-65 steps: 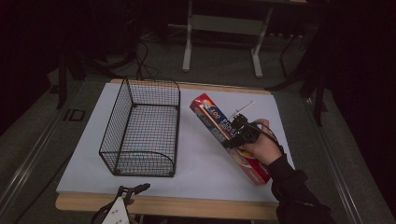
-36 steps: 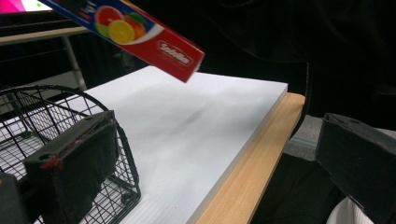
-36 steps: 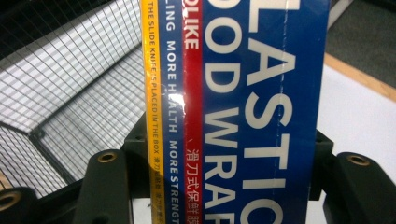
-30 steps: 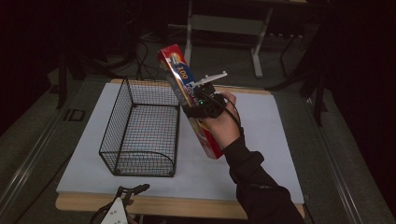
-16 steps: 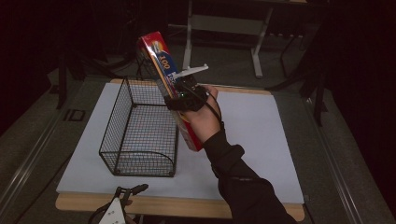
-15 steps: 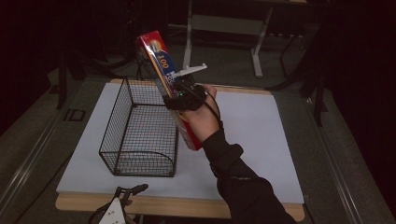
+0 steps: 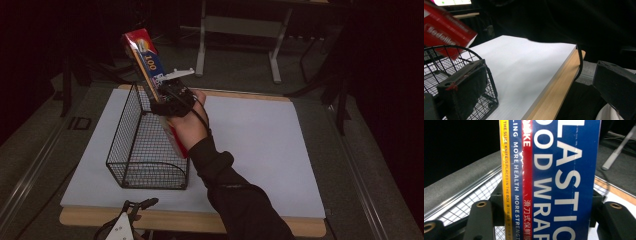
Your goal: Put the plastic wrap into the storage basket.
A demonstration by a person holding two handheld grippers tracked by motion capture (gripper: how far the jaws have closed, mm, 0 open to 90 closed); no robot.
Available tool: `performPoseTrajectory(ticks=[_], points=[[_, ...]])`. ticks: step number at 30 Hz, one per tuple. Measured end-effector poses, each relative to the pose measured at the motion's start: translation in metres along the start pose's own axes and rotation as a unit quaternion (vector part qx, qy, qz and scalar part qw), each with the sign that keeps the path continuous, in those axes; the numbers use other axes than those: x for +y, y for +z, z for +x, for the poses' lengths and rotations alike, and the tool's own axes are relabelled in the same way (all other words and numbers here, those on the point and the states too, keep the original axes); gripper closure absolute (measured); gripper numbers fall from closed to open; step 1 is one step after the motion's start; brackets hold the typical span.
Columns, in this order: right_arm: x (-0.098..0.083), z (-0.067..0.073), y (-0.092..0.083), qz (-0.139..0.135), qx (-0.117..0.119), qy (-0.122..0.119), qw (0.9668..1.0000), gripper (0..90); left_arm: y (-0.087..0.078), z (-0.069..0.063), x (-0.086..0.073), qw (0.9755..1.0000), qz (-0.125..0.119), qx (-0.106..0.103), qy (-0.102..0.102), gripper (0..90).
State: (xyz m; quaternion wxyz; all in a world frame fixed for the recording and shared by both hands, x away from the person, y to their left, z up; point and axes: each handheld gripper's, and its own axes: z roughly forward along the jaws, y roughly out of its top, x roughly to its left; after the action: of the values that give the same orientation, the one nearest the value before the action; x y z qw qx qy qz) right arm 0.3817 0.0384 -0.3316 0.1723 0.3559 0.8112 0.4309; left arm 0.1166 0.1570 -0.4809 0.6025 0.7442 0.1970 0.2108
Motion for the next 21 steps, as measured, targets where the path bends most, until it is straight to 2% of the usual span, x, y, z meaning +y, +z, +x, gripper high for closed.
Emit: performPoseTrajectory(ticks=[4,8,13,15,16,19,21], points=[[-0.006,0.014,0.015,0.002,0.005,0.004,1.0000,39.9,0.001,-0.001,-0.001,0.9999,0.011,-0.002,0.004,0.2],[-0.014,0.022,0.029,0.011,0.011,0.011,0.9998,39.9,0.001,-0.001,-0.001,0.9999,0.011,-0.003,0.004,0.2],[-0.026,0.023,0.045,0.033,0.030,0.015,0.9989,39.7,0.001,-0.001,0.000,0.9999,0.011,-0.004,0.005,0.2],[-0.028,0.023,0.048,0.037,0.028,0.011,0.9989,39.7,0.001,-0.001,-0.001,0.9999,0.012,-0.005,0.005,0.2],[-0.033,0.024,0.055,0.045,0.021,0.005,0.9987,39.6,0.001,-0.001,-0.001,0.9999,0.012,-0.005,0.005,0.2],[-0.038,0.021,0.062,0.061,0.028,0.013,0.9976,39.6,0.001,-0.001,0.000,0.9999,0.011,-0.005,0.005,0.2],[-0.041,0.018,0.068,0.077,0.032,0.009,0.9965,39.6,0.001,-0.001,-0.001,0.9999,0.011,-0.005,0.005,0.2]])
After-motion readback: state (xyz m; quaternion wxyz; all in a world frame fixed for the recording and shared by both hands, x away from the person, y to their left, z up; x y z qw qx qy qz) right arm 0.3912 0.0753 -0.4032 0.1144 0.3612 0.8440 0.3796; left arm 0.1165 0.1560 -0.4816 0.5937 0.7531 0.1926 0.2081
